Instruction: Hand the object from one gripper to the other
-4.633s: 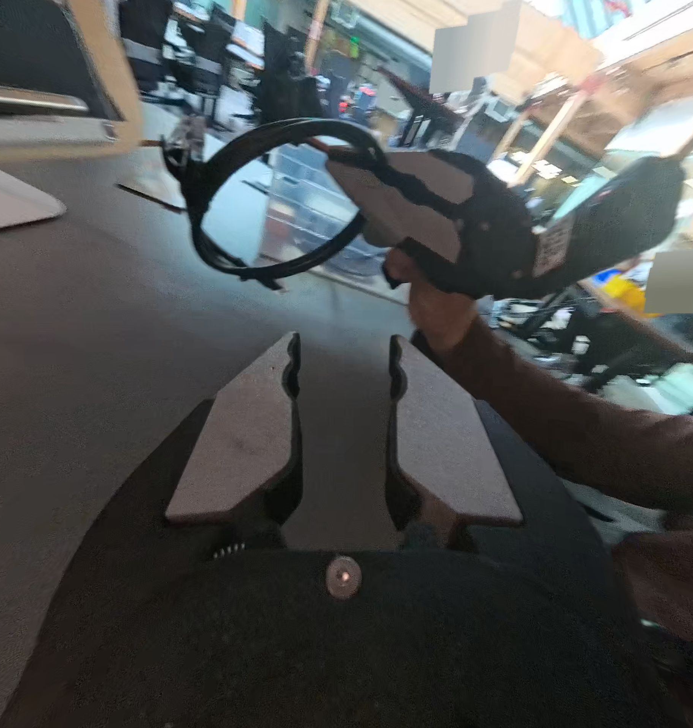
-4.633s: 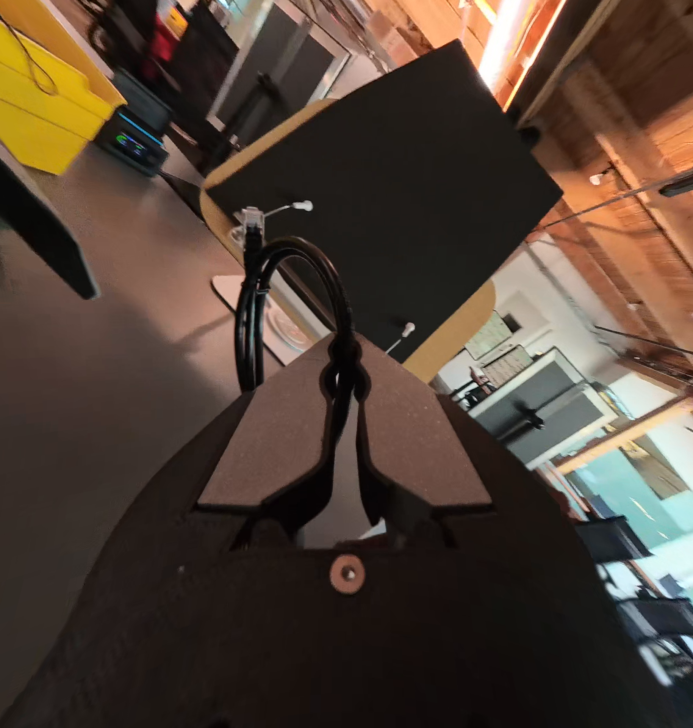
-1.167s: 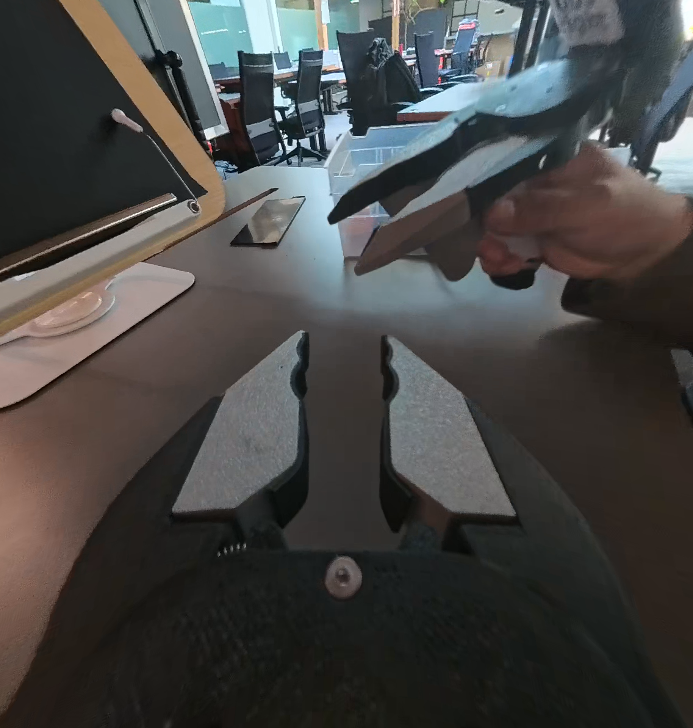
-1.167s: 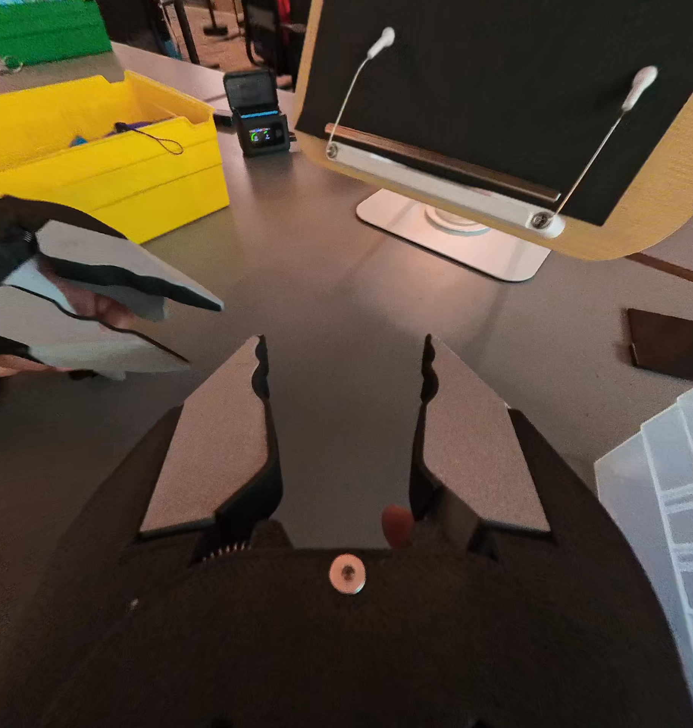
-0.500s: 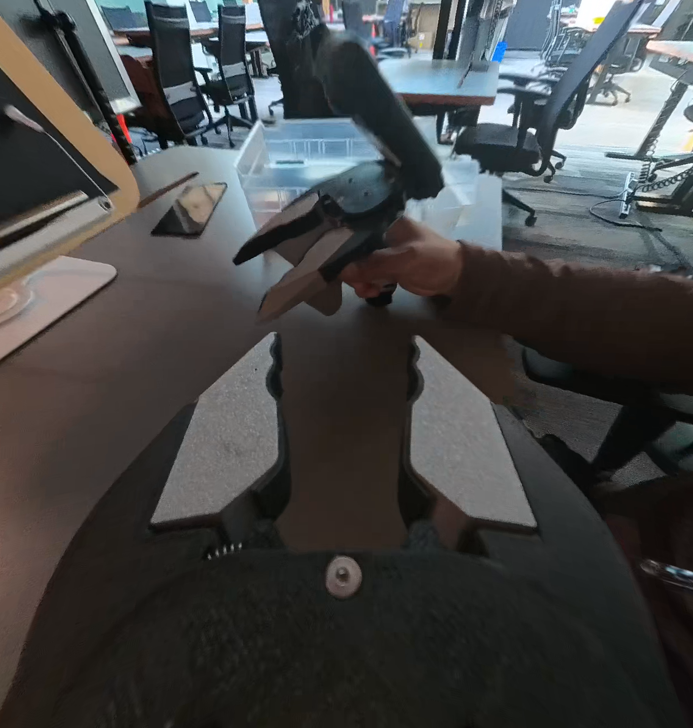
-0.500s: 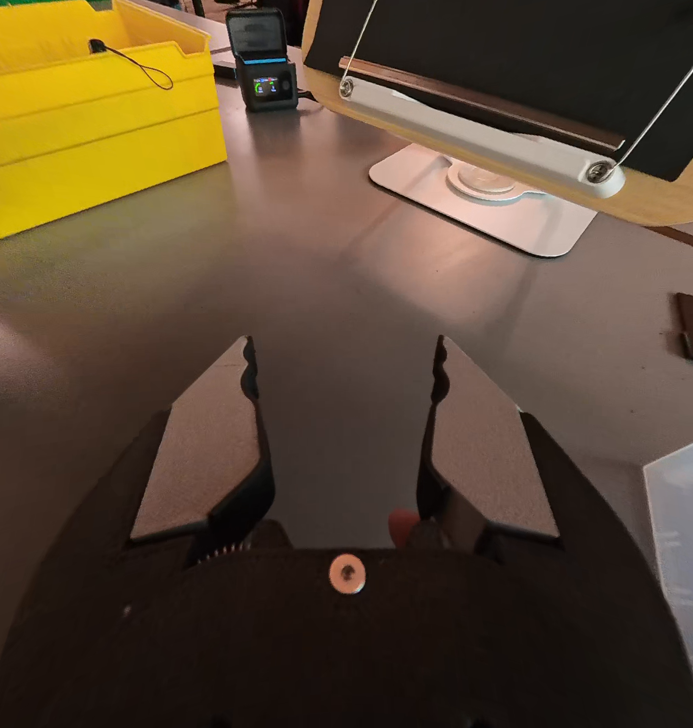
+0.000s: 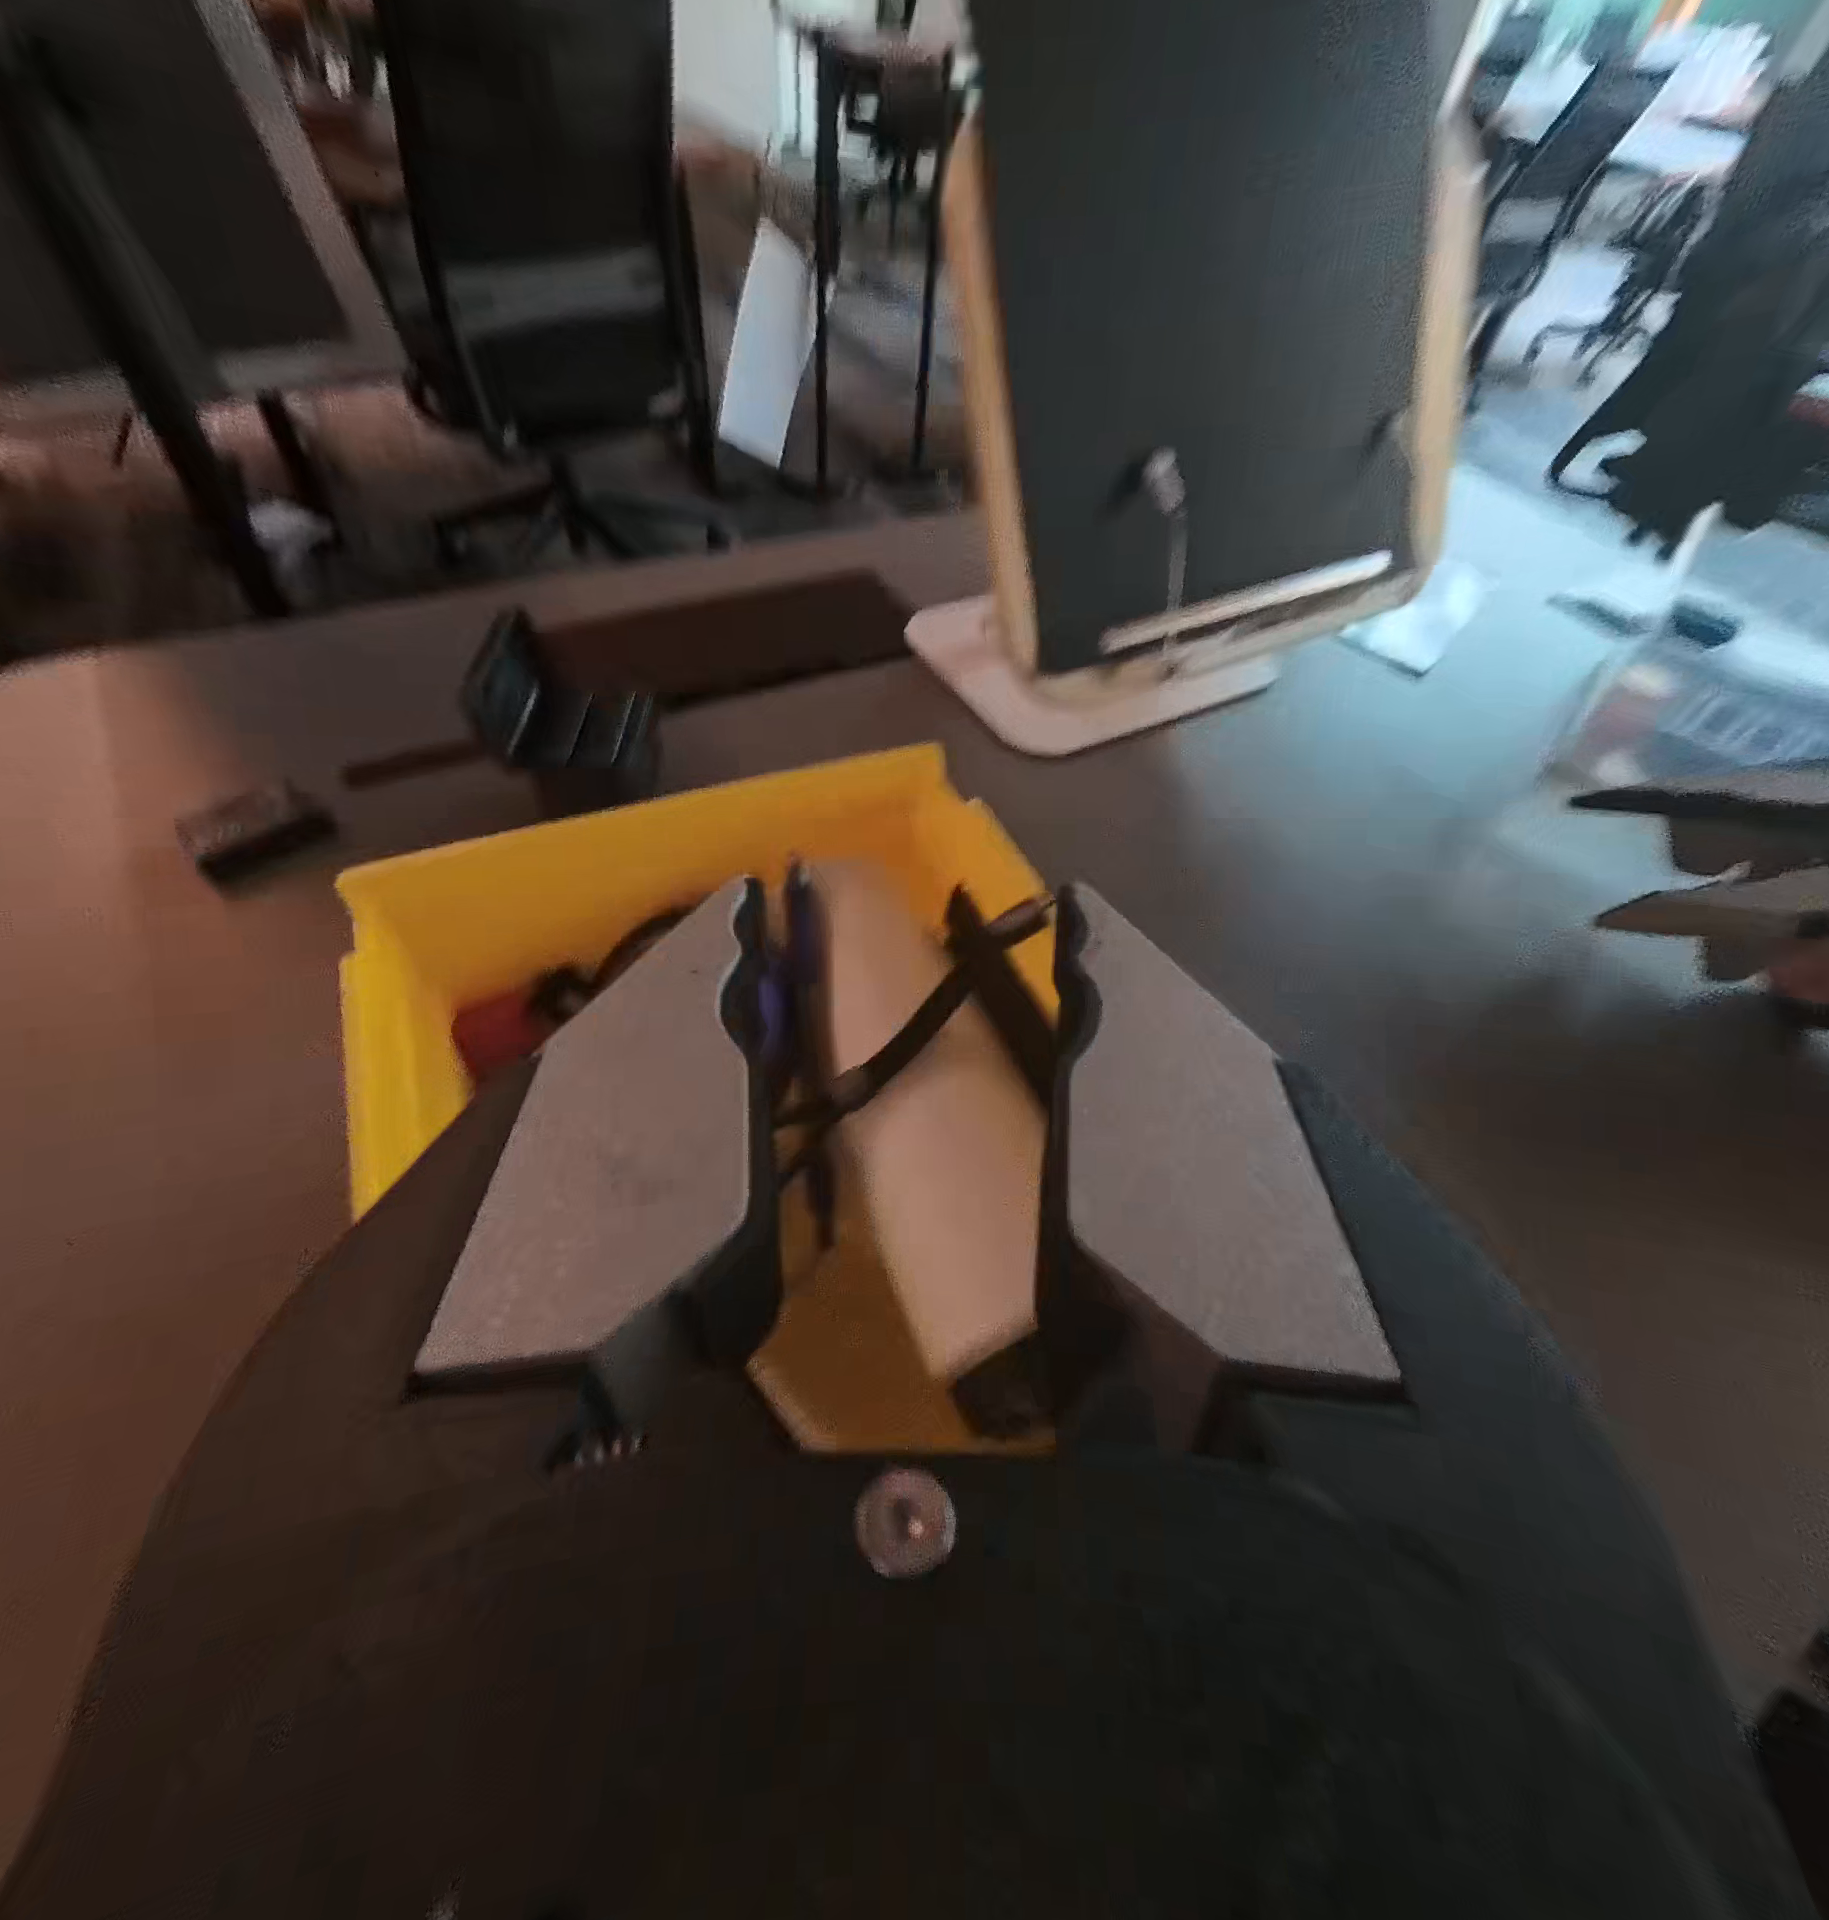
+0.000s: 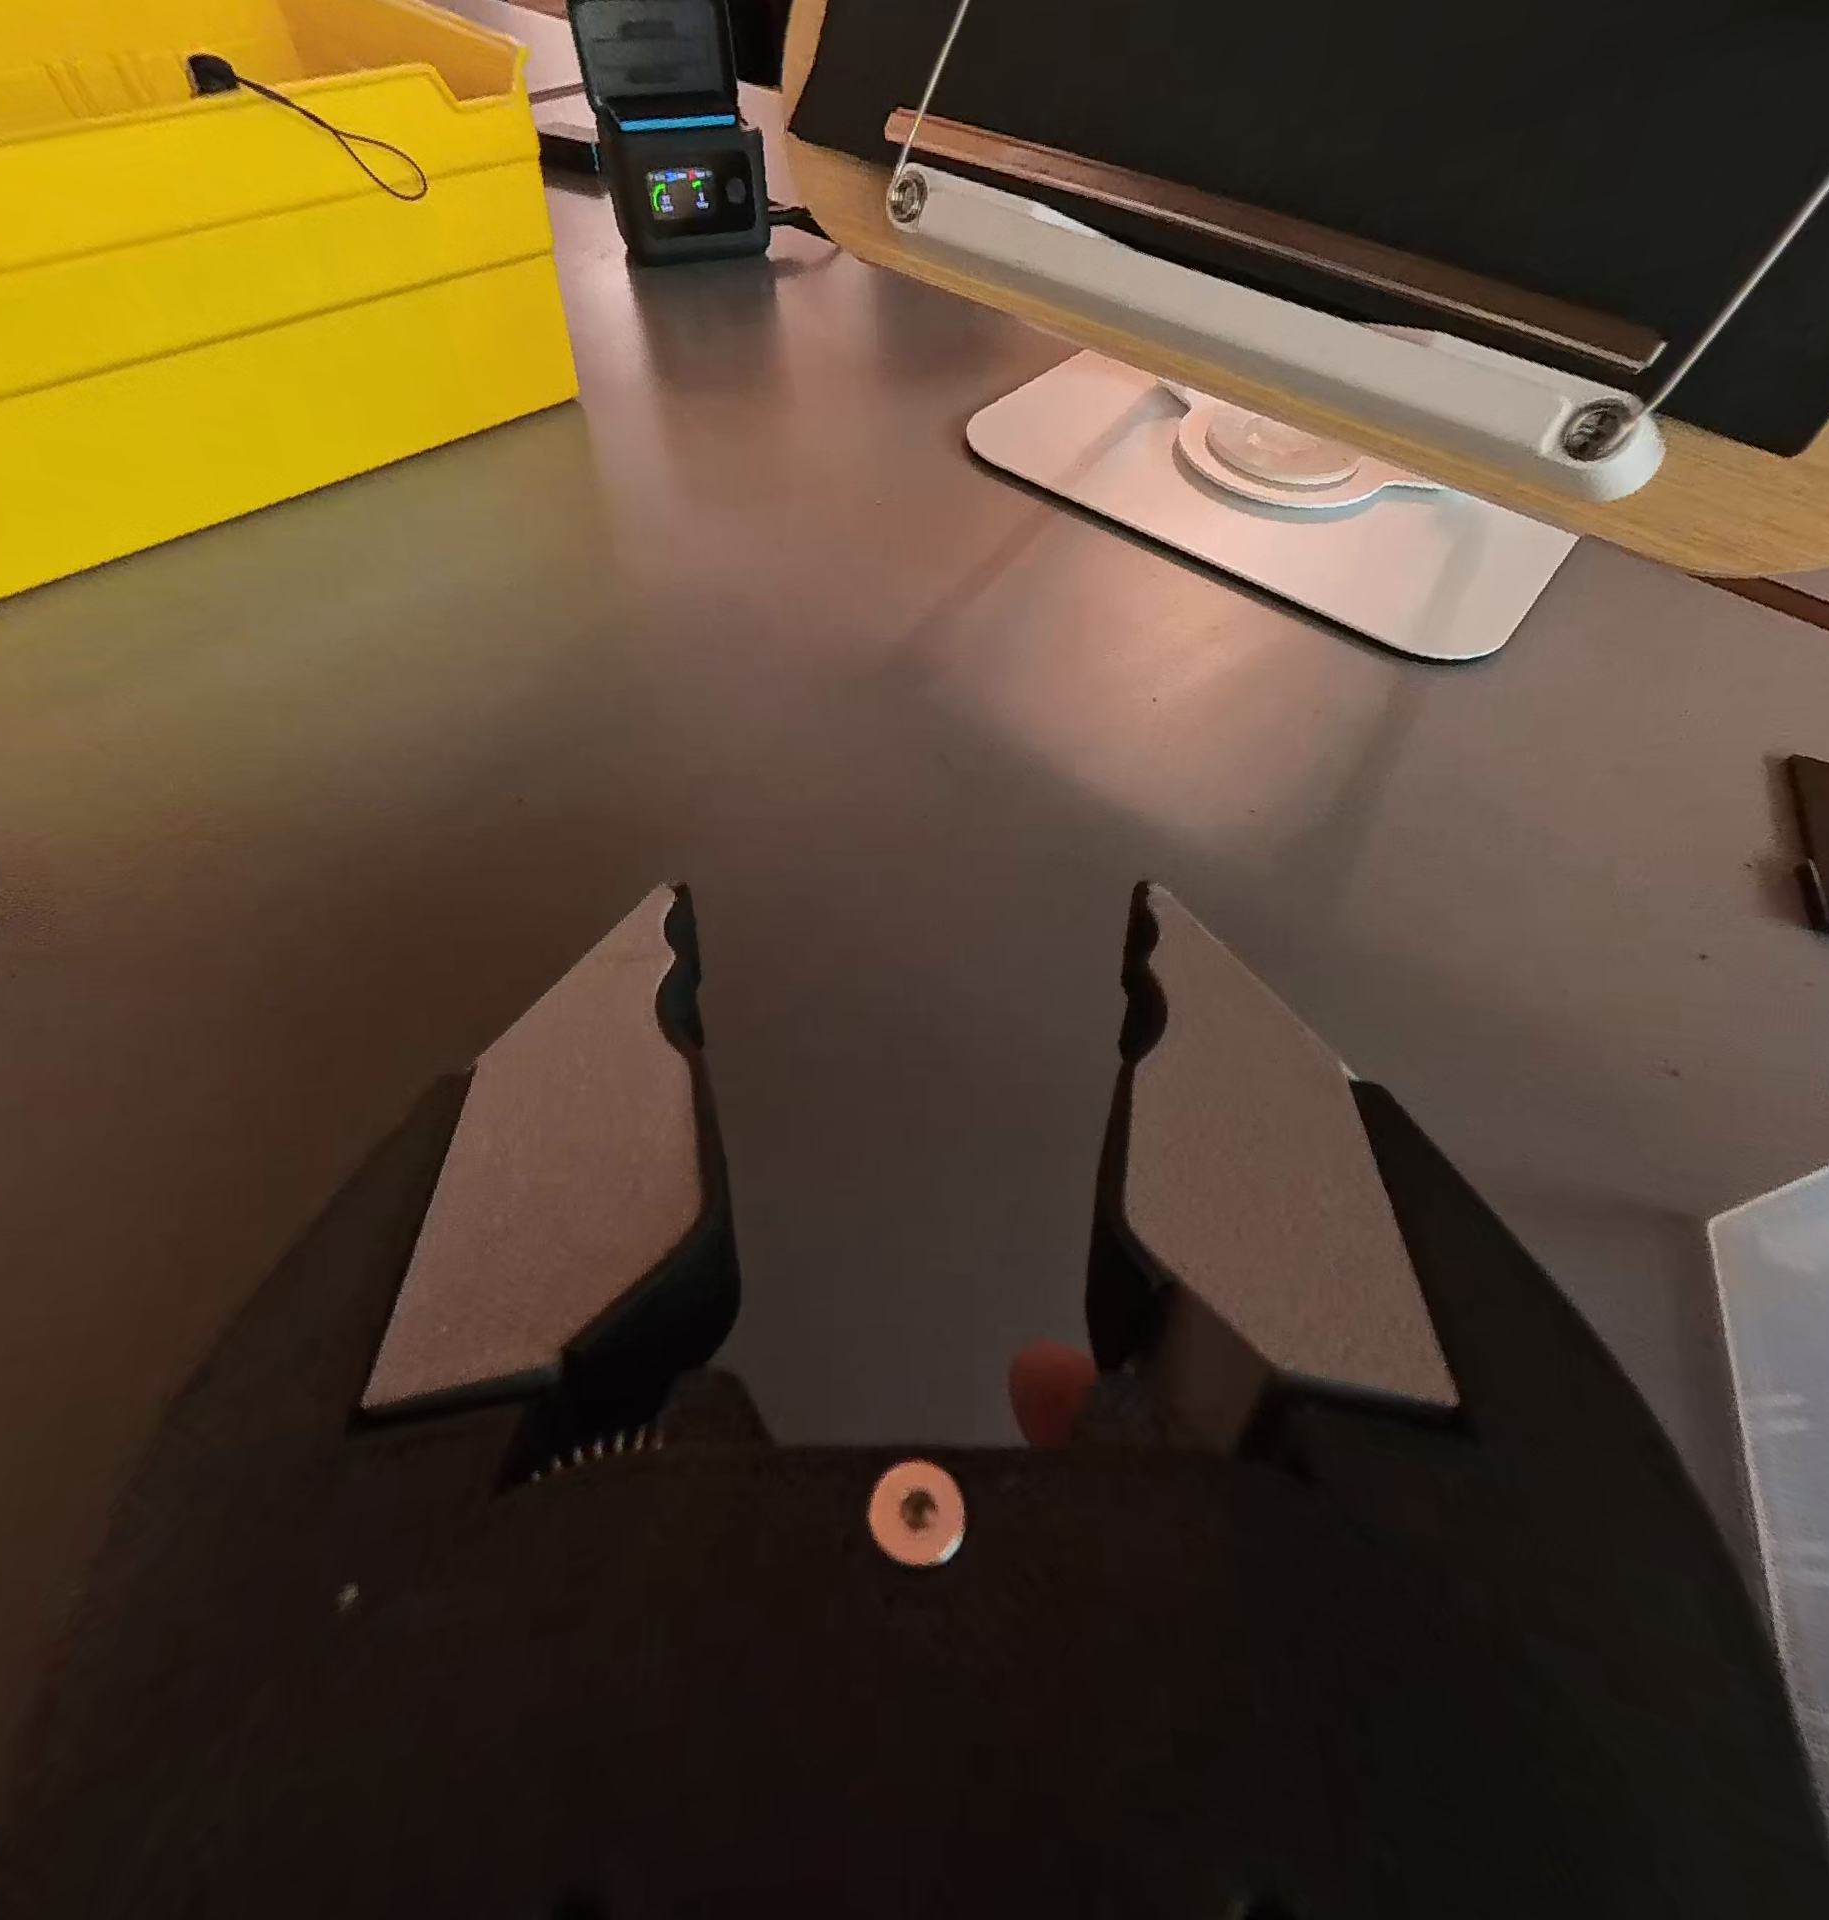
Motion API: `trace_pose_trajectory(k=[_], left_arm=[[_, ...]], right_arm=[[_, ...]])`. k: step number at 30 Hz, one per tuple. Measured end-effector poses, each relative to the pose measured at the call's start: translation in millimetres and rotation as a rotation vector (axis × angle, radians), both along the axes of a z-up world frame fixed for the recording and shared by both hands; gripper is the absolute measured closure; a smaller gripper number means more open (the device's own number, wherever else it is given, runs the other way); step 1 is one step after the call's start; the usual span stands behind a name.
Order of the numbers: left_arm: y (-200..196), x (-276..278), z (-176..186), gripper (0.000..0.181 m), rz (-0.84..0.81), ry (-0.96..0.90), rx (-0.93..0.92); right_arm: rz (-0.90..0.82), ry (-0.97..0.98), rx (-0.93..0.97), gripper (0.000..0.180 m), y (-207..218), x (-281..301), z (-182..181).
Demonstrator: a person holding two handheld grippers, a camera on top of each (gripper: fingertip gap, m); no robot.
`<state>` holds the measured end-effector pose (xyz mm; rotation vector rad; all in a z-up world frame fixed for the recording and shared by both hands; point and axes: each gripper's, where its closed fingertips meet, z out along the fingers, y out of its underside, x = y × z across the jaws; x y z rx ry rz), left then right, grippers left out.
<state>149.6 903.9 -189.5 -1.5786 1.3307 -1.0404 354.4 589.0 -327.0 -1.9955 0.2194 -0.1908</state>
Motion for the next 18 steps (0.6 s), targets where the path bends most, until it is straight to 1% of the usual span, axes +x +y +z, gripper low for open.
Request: trace_pose_trajectory(k=[2,6,9,12,15,17,18], left_arm=[[21,7,-20,0.135,0.054,0.052,-0.009],[38,24,-47,0.135,0.099,0.12,0.033],[48,35,-86,0.132,0.103,0.275,0.048],[48,41,-120,0.137,0.058,0.41,0.002],[44,47,-124,0.142,-0.003,0.392,-0.063],[36,47,-123,0.157,-0.068,0.379,-0.114],[35,45,-123,0.158,-0.082,0.378,-0.131]], right_arm=[[-0.002,-0.008,-0.007,0.1,0,0,-1],[-0.004,-0.011,-0.014,0.101,0,0,-2],[-0.004,-0.013,-0.015,0.101,0,0,-2],[-0.001,-0.015,-0.014,0.102,1,-1,-2],[0.002,-0.02,-0.009,0.101,1,-1,-1],[0.005,-0.02,-0.007,0.101,1,-1,0],[0.006,-0.02,-0.008,0.101,1,-2,0]])
